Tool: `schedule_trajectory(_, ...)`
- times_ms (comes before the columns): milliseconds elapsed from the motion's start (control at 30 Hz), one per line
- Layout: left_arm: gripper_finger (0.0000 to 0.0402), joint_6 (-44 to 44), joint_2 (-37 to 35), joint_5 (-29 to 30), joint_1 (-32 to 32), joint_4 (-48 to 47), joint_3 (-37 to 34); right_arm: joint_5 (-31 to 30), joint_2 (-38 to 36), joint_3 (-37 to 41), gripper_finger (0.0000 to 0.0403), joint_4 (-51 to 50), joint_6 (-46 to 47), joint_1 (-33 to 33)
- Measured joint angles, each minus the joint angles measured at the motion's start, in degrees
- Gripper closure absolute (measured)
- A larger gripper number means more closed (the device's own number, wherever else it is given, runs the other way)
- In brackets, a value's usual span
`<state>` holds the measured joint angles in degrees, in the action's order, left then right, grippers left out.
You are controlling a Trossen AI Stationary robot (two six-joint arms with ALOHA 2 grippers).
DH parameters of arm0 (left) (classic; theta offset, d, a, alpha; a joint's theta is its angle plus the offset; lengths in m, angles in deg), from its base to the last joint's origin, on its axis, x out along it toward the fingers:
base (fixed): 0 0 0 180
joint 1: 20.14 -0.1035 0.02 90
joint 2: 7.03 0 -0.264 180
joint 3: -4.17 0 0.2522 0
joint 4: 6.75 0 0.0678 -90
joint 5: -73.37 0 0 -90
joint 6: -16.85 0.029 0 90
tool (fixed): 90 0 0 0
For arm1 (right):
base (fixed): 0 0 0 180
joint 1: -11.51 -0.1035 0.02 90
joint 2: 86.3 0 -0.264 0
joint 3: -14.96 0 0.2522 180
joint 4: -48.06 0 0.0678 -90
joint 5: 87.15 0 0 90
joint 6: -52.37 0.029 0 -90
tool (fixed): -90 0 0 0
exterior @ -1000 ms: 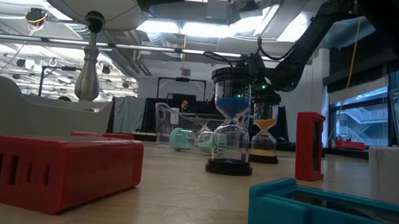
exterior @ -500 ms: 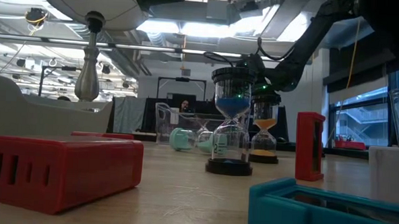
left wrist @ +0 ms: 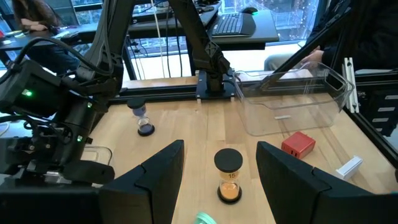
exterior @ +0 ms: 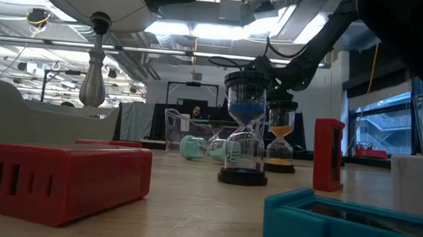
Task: Pick & Place Office items
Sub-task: Put the white hourglass into the top transparent bin, then put the orange hourglass into the top transparent bin
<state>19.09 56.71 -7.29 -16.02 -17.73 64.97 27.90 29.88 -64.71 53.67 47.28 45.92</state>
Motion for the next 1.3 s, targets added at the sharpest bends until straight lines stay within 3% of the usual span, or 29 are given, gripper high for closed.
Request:
schedule_trajectory(267, 0.0203, 0.0, 0.0, 0.0, 0.01, -0.02, 0.0, -1.97, -0.72, -0.14, 0.0063, -1.48, 2.54, 0.04)
schedule_trajectory(433, 0.0203, -0.43, 0.0, 0.0, 0.02, -0.01, 0.0, -3.13, -6.01, -0.16, 0.0047, -5.47, 1.29, 0.04)
schedule_trajectory(667, 0.0203, -1.03, 0.0, 0.0, 0.01, -0.09, 0.0, -7.28, -19.05, -0.16, 0.0046, -23.97, -1.33, -0.16)
schedule_trajectory(833, 0.0203, -0.95, 0.0, 0.02, 0.02, -0.52, 0.0, -7.26, -28.51, -0.16, 0.0046, -39.36, 2.54, -2.26)
schedule_trajectory(1067, 0.0203, -0.55, 1.61, 0.15, 0.02, 0.04, -0.04, -11.24, -36.58, -0.09, 0.0055, -57.87, 6.7, -10.91)
schedule_trajectory(1200, 0.0203, -0.45, 4.01, 0.16, 0.01, 0.62, -0.04, -17.91, -38.4, -0.05, 0.0069, -62.03, 9.29, -18.75)
schedule_trajectory(1300, 0.0203, -0.44, 5.93, 0.17, 0.02, 1.4, -0.04, -18.18, -38.51, -0.05, 0.0077, -62.9, 11.3, -24.14)
